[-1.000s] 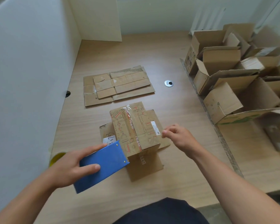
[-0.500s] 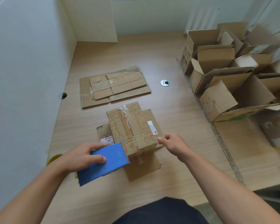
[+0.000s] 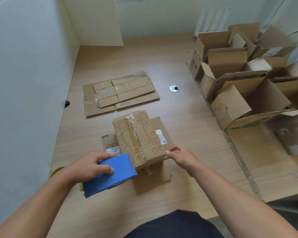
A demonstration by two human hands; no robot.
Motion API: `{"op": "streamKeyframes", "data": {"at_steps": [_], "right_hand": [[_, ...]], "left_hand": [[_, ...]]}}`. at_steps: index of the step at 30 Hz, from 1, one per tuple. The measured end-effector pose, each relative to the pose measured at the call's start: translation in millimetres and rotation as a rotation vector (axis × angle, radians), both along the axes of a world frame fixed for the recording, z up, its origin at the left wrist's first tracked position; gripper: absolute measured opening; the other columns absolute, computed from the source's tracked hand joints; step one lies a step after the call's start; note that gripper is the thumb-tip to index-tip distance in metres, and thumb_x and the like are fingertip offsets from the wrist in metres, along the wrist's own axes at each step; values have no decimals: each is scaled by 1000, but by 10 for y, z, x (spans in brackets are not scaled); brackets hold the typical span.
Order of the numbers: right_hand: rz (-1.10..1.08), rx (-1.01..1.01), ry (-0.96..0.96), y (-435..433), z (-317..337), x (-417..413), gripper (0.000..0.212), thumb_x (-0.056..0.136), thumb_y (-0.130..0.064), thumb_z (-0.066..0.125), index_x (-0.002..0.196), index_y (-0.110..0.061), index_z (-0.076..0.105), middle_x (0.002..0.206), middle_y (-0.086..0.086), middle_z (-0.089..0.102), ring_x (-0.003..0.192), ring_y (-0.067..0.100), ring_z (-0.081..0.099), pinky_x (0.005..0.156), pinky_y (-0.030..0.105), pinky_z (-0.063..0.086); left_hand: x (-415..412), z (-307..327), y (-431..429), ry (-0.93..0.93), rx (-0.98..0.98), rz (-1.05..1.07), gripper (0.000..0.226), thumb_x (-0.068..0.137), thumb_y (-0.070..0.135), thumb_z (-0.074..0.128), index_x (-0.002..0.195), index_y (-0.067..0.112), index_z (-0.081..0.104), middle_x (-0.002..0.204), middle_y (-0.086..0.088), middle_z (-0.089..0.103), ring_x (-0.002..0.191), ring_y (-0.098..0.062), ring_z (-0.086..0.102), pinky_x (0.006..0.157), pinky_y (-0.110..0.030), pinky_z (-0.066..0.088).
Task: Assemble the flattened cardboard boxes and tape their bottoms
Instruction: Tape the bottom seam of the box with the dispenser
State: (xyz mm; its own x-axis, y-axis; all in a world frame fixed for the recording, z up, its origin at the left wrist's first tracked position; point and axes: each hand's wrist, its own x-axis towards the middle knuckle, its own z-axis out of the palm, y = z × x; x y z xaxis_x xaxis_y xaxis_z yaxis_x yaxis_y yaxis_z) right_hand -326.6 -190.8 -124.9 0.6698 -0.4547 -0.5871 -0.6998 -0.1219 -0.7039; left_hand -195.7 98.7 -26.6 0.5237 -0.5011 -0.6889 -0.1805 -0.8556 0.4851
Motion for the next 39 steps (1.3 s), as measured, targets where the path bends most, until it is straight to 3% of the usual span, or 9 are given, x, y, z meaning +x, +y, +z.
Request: {"op": "streamKeyframes", "data": {"at_steps": [4,8,12,14,18,21,29,33,39], "right_hand": [[56,-140,-41,71,11,-3,25,94,-29,62,74,-15,62,76,-2,64,79,21,57,63,28,41],[33,43,-52,94,51,-22,38,93,-30,57,95,5,71,107,16,72,112,27,64,96,40,49],[2,186,-17,93,71,-18,18,89,-30,73,94,-13,76,94,-10,71,94,9,60,82,32,46],[-61,256,35,110,46,-3,14,88,-27,75,95,-15,75,92,-13,66,91,11,54,106,48,38],[-184,296,-25,192,-28,7,14,90,-23,73,81,-14,69,88,-12,66,86,7,52,83,36,38],[-56,7,-137,225,-65,-5,18,91,-27,70,77,-19,65,83,-6,64,82,15,57,65,26,40],[764,-727,-261,312,13,189,91,81,-30,52,151,-48,-3,162,-8,-7,150,21,-9,121,47,7],[1096,-805,-340,367,-98,375,79,93,-45,43,156,-43,-5,163,-14,-20,146,14,-34,119,43,-18],[1194,-924,-287,320,-199,440,62,98,-60,28,156,-46,7,162,-17,-10,154,19,-9,123,45,-9]], "left_hand": [[-7,2,17,3,4,-3,46,66,56,57,111,66,54,115,24,63,98,-6,64,95,-36,50],[0,3,21,-1,15,-7,48,65,57,56,112,66,52,117,23,62,100,-6,63,95,-36,49],[13,5,12,4,24,-26,53,65,57,55,118,62,52,119,21,61,102,-6,61,95,-34,48],[25,5,11,8,33,-33,57,66,57,55,122,60,51,121,19,60,103,-7,60,96,-34,48],[43,16,-10,21,35,-45,59,67,57,54,126,59,50,121,17,61,103,-8,60,94,-33,47],[42,15,-18,28,21,-28,54,67,56,54,121,63,50,119,18,61,102,-10,60,95,-34,47],[2,-24,42,25,-16,8,59,66,56,55,126,57,53,120,15,63,103,-11,61,97,-38,48],[-11,-39,54,39,-49,26,64,68,54,57,131,52,54,122,11,63,107,-14,61,101,-45,47],[-54,-97,108,23,-78,42,62,69,55,58,130,58,51,124,15,61,106,-12,60,100,-43,47]]}}
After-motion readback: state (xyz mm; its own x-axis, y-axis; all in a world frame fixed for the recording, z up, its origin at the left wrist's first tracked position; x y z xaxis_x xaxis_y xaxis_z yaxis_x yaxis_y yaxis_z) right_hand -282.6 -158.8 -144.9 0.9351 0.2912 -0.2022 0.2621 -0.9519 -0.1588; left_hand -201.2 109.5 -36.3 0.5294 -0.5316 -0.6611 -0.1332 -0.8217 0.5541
